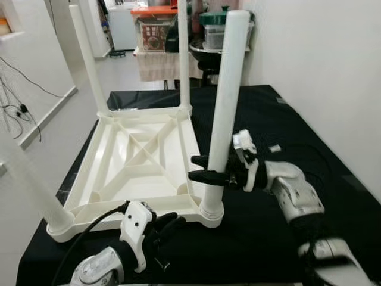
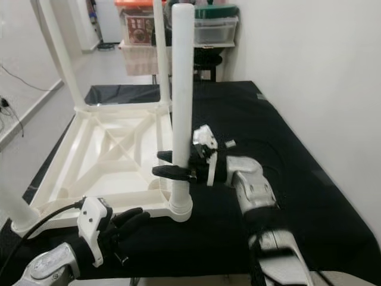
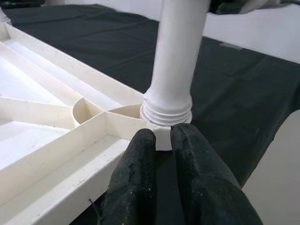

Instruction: Building children table

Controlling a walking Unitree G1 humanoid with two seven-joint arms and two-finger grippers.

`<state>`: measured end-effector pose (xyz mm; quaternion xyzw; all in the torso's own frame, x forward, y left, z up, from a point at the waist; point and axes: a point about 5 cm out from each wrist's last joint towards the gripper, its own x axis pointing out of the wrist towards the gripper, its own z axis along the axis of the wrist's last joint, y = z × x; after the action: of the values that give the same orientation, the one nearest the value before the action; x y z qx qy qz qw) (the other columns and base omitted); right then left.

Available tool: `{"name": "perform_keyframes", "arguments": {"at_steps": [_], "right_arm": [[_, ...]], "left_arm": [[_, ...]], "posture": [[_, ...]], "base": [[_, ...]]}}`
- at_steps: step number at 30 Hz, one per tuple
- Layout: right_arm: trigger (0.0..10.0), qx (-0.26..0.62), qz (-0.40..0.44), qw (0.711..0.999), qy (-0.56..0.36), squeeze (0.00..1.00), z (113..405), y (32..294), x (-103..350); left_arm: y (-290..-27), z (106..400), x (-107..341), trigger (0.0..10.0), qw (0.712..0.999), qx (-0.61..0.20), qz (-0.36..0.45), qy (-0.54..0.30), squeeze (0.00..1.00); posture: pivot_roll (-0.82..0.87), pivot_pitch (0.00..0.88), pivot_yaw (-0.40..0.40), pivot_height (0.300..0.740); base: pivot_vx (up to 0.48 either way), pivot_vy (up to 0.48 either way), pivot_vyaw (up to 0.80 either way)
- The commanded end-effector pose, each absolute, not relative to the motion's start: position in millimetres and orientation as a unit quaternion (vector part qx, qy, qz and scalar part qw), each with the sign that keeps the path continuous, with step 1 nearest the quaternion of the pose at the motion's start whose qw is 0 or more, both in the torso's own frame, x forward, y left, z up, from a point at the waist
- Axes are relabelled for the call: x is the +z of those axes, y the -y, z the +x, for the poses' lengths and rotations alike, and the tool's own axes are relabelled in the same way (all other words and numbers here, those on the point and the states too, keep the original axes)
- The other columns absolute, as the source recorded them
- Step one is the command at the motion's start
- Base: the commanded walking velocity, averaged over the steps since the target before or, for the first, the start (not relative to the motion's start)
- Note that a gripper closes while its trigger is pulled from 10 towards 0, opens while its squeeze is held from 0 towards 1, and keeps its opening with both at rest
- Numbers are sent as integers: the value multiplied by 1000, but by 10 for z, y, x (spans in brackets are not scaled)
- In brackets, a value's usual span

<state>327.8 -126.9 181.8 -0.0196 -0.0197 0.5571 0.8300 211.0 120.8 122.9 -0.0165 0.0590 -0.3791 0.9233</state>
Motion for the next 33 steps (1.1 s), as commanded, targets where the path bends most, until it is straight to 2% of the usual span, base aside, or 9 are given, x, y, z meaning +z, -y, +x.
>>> {"name": "perform_keyframes", "arguments": {"at_steps": [1,3,14,15,16,18,25,26,33], "right_arm": [[0,502,-17,864,-15,0,3264,1259,1627],[0,260,11,963,-62,0,3136,1063,1316],[0,236,2,966,-103,0,2933,930,1135],[7490,238,-4,965,-107,0,2924,912,1141],[10000,254,-6,962,-104,976,2925,890,1166],[10000,253,-11,962,-100,1000,2937,880,1198],[10000,422,25,906,-6,1000,3137,918,1649],[10000,466,4,885,-3,0,3162,968,1703],[10000,569,-73,819,-33,0,3303,1193,1749]], "left_arm": [[-1234,2109,1229,10000,923,-381,-8,-58,0],[-1260,2107,1233,10000,923,-381,-8,-60,0],[-1259,2153,1243,10000,921,-386,-5,-58,0],[-1273,2146,1234,10000,921,-384,-4,-60,0],[-1278,2139,1227,10000,921,-384,-3,-61,0],[-1279,2137,1223,10000,921,-385,-3,-62,0],[-1244,2155,1220,10000,920,-387,-6,-58,0],[-1241,2158,1215,10000,920,-387,-6,-58,0],[-1226,2167,1214,10000,922,-382,-6,-53,0]], "posture": [[86,0,-19,740],[70,0,-4,740],[78,0,-8,740],[74,0,2,740],[74,0,4,740],[74,0,4,740],[81,0,-8,740],[84,0,-14,740],[101,0,-28,740]], "base": [[0,0,0],[0,0,0],[0,0,0],[0,0,0],[0,0,0],[0,0,0],[0,0,0],[0,0,0],[0,0,0]]}}
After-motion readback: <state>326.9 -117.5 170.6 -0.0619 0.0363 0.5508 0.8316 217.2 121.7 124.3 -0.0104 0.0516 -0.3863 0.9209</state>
